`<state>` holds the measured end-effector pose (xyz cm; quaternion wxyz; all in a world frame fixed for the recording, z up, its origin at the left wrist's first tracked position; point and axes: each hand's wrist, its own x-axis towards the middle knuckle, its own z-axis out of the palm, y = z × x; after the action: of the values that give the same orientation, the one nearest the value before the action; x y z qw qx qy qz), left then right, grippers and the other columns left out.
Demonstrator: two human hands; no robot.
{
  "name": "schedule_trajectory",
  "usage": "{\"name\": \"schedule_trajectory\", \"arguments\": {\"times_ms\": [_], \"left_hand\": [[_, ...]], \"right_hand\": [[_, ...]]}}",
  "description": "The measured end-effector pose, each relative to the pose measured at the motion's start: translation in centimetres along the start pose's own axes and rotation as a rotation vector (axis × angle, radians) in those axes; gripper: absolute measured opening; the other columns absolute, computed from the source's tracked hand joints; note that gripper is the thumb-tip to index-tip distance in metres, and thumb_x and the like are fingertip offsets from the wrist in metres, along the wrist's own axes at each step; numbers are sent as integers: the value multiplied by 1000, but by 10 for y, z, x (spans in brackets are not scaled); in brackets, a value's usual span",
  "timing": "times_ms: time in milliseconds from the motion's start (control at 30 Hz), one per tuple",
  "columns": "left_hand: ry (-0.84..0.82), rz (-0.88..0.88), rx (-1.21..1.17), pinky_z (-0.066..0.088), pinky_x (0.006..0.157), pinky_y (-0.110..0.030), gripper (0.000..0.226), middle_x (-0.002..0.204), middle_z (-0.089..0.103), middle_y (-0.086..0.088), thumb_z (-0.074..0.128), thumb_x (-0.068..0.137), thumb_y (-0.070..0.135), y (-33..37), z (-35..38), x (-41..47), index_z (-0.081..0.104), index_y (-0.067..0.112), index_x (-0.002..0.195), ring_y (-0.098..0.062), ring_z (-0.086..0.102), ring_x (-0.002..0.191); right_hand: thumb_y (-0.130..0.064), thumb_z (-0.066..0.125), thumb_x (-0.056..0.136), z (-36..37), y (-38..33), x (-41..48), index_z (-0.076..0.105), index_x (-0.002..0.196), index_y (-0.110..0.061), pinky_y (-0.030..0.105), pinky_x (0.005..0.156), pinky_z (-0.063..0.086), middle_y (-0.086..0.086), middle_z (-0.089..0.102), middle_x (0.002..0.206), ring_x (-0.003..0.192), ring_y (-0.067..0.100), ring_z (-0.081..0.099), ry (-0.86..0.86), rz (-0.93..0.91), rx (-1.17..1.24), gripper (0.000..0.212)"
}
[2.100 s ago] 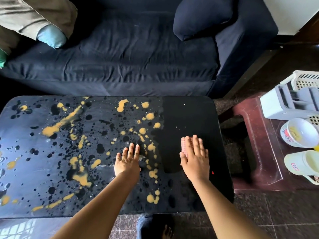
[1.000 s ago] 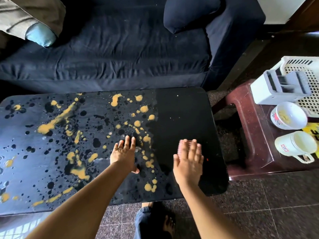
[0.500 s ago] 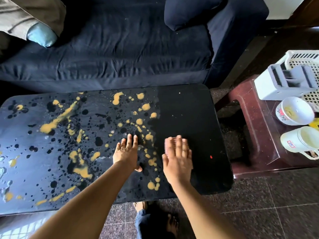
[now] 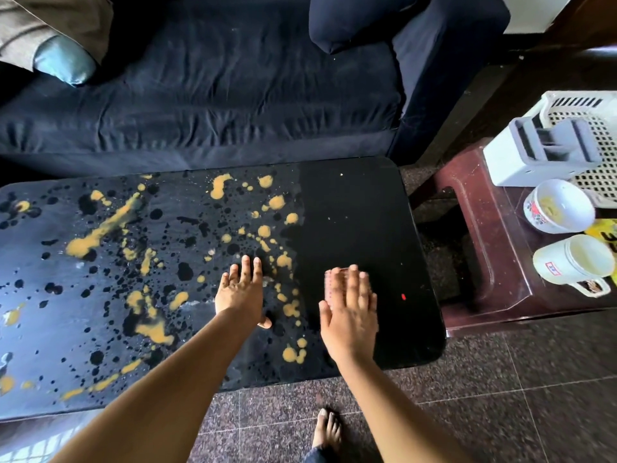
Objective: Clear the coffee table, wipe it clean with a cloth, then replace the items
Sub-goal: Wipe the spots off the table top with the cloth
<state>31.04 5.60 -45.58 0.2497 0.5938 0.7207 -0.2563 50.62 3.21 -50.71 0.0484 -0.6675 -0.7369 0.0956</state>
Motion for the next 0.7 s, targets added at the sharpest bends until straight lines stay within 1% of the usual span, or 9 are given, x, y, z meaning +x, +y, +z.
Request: {"name": "schedule_trajectory", "arguments": {"times_ms": [100,167,233,333,400,533,567,633,700], "left_hand": [[13,16,-10,1,120,-41,133,158,-18,-13,76,68,54,-3,3,-2,-19,9,148,-30,-6,147],[14,24,-30,2,120,-41,132,158,-19,-10,76,68,55,-6,5,-4,-19,12,149,-28,-8,147],[33,32,-68,3,119,-42,131,158,-20,-6,75,69,56,-9,6,-4,-19,15,149,-25,-9,147],[73,50,-105,4,119,-43,127,159,-18,-2,74,69,55,-13,11,-8,-17,19,150,-22,-9,147],[101,44,-109,3,119,-43,124,159,-16,-2,74,71,54,-14,13,-11,-14,20,151,-21,-8,147],[95,24,-95,1,118,-45,111,159,-15,-1,67,80,51,-9,18,-17,-13,19,151,-20,-8,147],[87,23,-84,1,118,-45,107,159,-15,-1,64,84,50,-7,20,-19,-14,19,151,-20,-7,147],[89,25,-67,2,118,-46,99,159,-15,-1,57,89,47,-3,25,-24,-15,18,150,-20,-7,148],[91,23,-84,1,118,-46,94,159,-16,0,54,92,45,-4,28,-28,-15,19,150,-19,-7,148]], "right_hand": [[-44,38,91,2,-3,-12,20,149,-27,48,111,27,8,23,156,143,30,22,-50,-249,-40,63],[-46,36,91,0,16,-8,20,149,-28,48,111,31,5,22,156,143,27,23,-75,-349,-86,63],[-45,35,90,-4,34,-4,25,149,-25,49,108,32,5,24,156,142,27,25,-75,-261,-115,63],[-43,37,89,-5,29,-8,31,147,-20,52,107,33,11,27,154,141,32,26,-15,100,-60,63],[-41,43,88,-2,7,-18,29,147,-20,53,107,32,12,26,154,141,34,25,8,140,8,64],[-45,40,90,3,5,-45,25,148,-27,50,110,31,6,25,156,143,28,24,-76,-339,-32,63],[-46,38,89,2,19,-44,24,148,-28,50,109,32,3,23,156,143,26,23,-90,-391,-53,63],[-46,35,89,-3,44,-41,24,149,-27,51,109,33,2,22,157,143,26,23,-84,-284,-88,64],[-44,36,89,-6,55,-39,27,148,-22,51,107,33,7,24,155,142,30,26,-42,-43,-87,63]]}}
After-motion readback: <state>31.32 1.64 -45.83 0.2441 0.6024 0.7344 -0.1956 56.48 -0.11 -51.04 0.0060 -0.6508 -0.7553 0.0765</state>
